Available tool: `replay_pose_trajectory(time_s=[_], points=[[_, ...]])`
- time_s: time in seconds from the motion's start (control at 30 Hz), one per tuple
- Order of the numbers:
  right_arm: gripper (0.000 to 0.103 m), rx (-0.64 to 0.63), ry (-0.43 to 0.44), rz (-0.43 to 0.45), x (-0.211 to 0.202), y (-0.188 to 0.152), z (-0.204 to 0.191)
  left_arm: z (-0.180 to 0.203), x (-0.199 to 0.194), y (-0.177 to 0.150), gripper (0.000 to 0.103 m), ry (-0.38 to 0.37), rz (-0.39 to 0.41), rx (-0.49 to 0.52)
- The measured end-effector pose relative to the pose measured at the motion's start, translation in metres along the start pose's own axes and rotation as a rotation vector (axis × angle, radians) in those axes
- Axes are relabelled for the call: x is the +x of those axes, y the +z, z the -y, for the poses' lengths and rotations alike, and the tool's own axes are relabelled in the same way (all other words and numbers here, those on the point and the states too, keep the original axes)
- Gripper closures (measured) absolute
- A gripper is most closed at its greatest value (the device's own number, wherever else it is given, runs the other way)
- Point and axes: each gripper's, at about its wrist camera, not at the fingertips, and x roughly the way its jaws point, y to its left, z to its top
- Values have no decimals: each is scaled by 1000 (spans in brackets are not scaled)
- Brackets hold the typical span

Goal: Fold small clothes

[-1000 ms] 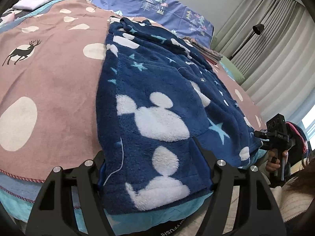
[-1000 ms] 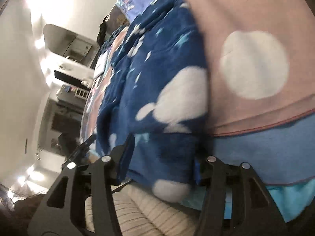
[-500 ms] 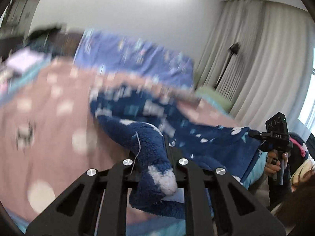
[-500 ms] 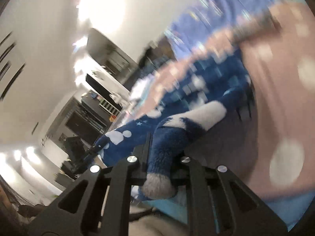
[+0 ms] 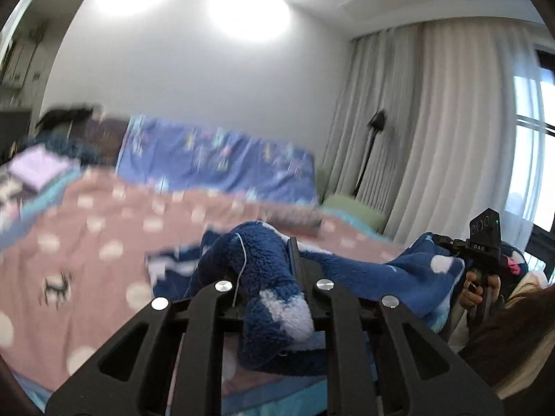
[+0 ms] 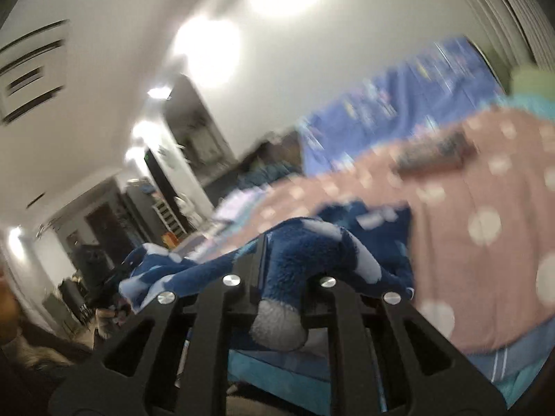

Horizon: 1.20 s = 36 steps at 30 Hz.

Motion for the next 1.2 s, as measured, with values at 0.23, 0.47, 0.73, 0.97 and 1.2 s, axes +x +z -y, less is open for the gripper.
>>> replay_pose_trajectory(time_s=[0.23, 0.47, 0.73, 0.97, 1.2], points=[[90, 103, -85, -74, 67, 4, 44, -40, 59, -4, 87, 54, -81, -100], [89, 85, -86, -76, 110, 36, 61, -56, 96, 20, 85, 99, -90, -87], [89, 84, -93, -68, 173, 89, 88, -81, 147, 59, 85, 141, -70, -47], [88, 115, -151, -140, 245, 101, 132, -130, 231, 63, 85, 196, -161, -46], [88, 94, -358, -322, 324, 45, 190, -205, 322, -18, 83, 307, -436, -182]])
